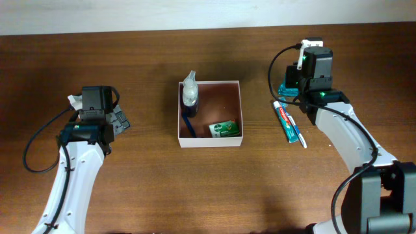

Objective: Pack container
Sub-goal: 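Lower the right gripper around the Listerine bottle cap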

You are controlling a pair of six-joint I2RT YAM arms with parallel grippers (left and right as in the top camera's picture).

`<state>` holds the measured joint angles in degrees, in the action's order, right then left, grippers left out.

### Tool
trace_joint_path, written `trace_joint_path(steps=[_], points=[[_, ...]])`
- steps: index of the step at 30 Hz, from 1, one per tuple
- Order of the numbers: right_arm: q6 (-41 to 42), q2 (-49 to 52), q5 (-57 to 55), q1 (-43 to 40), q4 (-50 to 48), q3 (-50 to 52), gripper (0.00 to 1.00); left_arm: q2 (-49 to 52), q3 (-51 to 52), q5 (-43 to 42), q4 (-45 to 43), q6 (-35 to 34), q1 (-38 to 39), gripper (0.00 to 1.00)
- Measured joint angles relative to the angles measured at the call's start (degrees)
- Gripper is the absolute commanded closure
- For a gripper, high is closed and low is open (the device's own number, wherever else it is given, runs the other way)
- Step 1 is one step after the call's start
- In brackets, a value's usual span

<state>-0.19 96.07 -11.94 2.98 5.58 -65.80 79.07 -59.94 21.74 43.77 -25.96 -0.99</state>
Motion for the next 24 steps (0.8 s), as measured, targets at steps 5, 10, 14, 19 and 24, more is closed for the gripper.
trace_joint_path(steps=[5, 10, 14, 19, 24], points=[[0.0, -0.02, 0.0, 0.0, -0.04, 0.0, 0.82, -0.02, 0.0, 0.0, 0.0, 0.0, 0.0, 0.01], [-0.13, -0.7, -0.02, 0.0, 0.83, 0.0, 0.82, -0.02, 0.0, 0.0, 0.0, 0.0, 0.0, 0.01], [-0.74, -2.16, -0.02, 0.02, 1.92, 0.02, 0.82, -0.02, 0.0, 0.0, 0.0, 0.0, 0.0, 0.01], [-1.36, -5.09, -0.02, 0.02, 3.52, 0.02, 0.82, 0.0, 0.0, 0.0, 0.0, 0.0, 0.0, 0.01], [-1.38, -7.17, -0.02, 0.04, 5.25, 0.02, 0.82, -0.02, 0.0, 0.0, 0.0, 0.0, 0.0, 0.01]])
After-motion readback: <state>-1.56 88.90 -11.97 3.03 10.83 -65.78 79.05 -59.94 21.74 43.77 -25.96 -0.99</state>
